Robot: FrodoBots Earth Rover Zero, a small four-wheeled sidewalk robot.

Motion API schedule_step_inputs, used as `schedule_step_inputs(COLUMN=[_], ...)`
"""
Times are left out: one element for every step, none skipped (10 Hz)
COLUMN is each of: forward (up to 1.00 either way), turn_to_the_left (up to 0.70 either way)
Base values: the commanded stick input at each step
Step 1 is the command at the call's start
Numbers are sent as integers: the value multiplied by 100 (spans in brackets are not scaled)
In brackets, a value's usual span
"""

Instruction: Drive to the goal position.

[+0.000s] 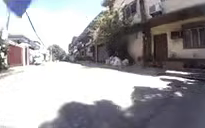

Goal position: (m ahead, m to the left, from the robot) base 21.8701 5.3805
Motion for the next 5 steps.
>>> schedule_step_inputs(forward=[100, 100, 100, 100, 100], turn_to_the_left=[14, 10, 6, 0, 0])
